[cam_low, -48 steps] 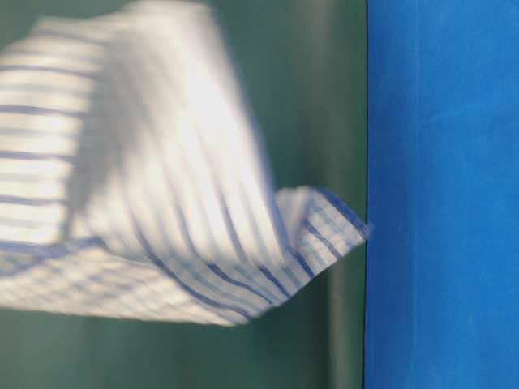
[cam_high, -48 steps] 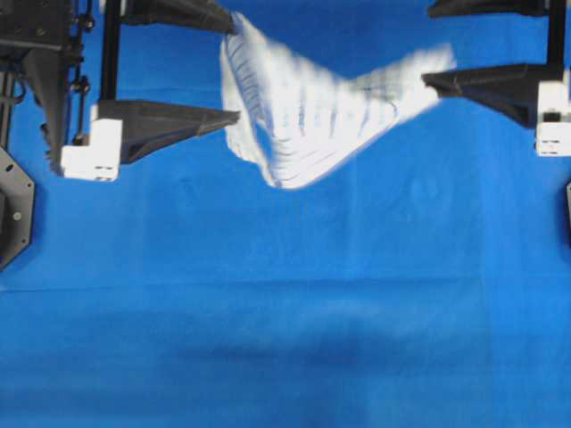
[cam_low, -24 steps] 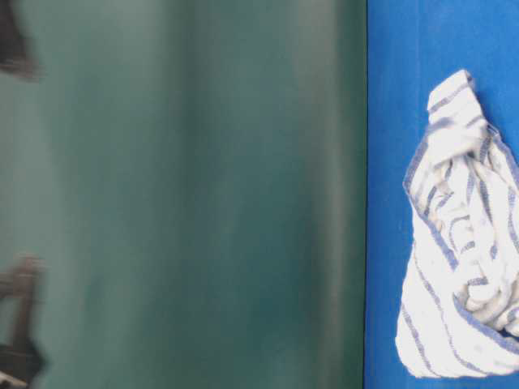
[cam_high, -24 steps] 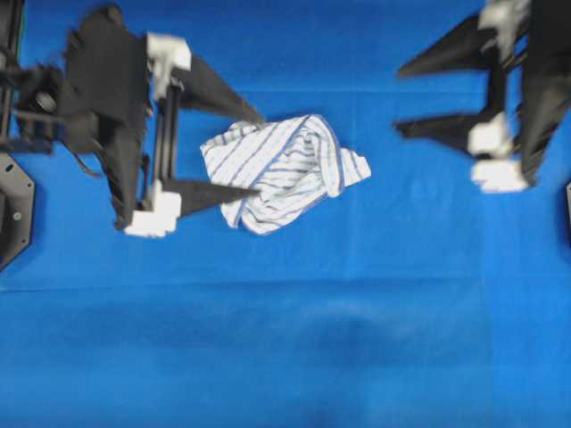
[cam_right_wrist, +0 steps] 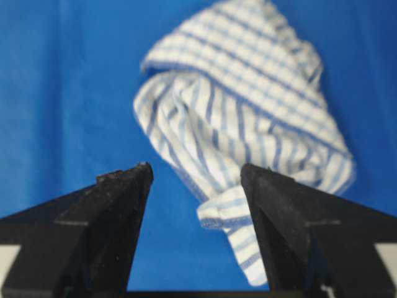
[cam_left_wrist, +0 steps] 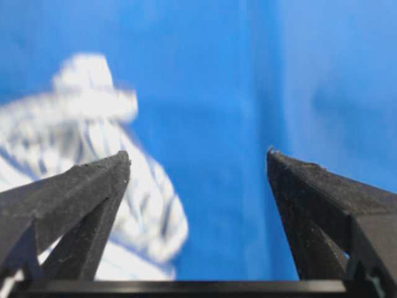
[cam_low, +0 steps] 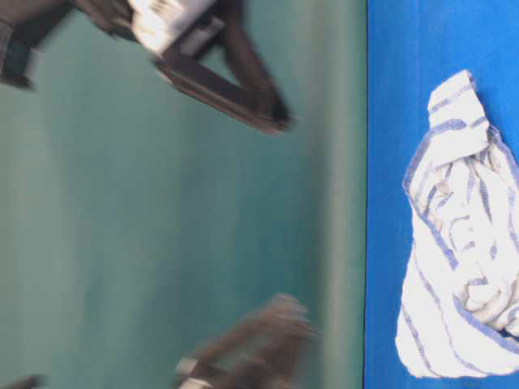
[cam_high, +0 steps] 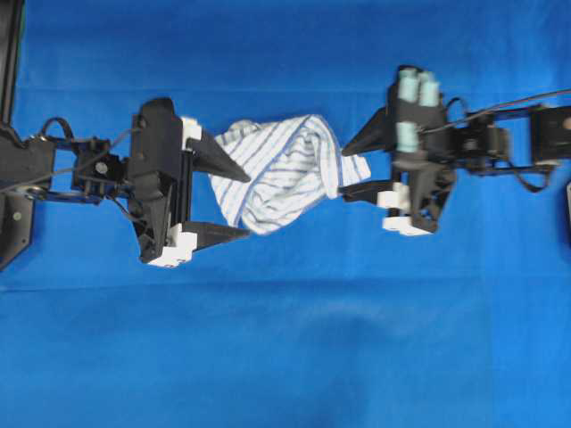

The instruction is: Lift the towel with both arms.

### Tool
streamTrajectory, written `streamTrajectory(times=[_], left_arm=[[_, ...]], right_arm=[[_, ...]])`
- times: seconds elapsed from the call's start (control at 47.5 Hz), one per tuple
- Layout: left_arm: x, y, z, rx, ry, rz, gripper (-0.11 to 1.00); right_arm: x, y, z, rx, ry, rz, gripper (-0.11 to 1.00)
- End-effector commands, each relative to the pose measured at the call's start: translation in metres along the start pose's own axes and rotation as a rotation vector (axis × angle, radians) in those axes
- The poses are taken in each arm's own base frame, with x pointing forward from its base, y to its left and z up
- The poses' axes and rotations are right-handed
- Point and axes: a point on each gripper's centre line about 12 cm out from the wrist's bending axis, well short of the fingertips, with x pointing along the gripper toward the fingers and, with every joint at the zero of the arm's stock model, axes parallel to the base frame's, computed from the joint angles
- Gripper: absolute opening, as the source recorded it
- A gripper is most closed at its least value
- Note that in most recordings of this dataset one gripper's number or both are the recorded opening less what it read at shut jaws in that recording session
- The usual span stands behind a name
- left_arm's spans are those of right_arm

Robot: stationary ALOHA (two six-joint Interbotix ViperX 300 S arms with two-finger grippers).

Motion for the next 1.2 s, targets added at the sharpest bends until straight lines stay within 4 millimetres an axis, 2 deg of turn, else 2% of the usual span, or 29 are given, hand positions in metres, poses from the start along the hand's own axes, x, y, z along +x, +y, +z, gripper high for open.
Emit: streamTrajectory(times=[0.0,0.232,0.442,0.695,0.968,1.032,1.095,1.179], left_arm=[[0.007,-0.001,-0.014,-0.014,0.013,-0.002,0.9],[0.031,0.004,-0.058,-0.012,0.15,0.013,0.9],[0.049,0.014,-0.083,-0.006,0.234,0.039,0.9],[0.059,0.026,-0.101,-0.02,0.282,0.068,0.9],[0.066,0.032,-0.1,-0.03,0.276,0.082,0.88],[0.067,0.033,-0.099,-0.032,0.277,0.086,0.85],[0.067,0.035,-0.099,-0.035,0.28,0.089,0.76],[0.067,0.036,-0.099,-0.037,0.283,0.092,0.54]], right_arm=[[0.017,0.001,-0.004,0.001,0.013,0.005,0.63],[0.059,0.002,-0.034,-0.003,0.098,0.007,0.63],[0.089,0.001,-0.055,-0.01,0.156,0.008,0.63],[0.106,-0.005,-0.06,0.003,0.138,0.003,0.63],[0.114,-0.011,-0.063,0.013,0.149,-0.007,0.61],[0.114,-0.013,-0.062,0.018,0.147,-0.01,0.59],[0.114,-0.014,-0.063,0.018,0.149,-0.012,0.52],[0.114,-0.016,-0.062,0.021,0.151,-0.016,0.34]])
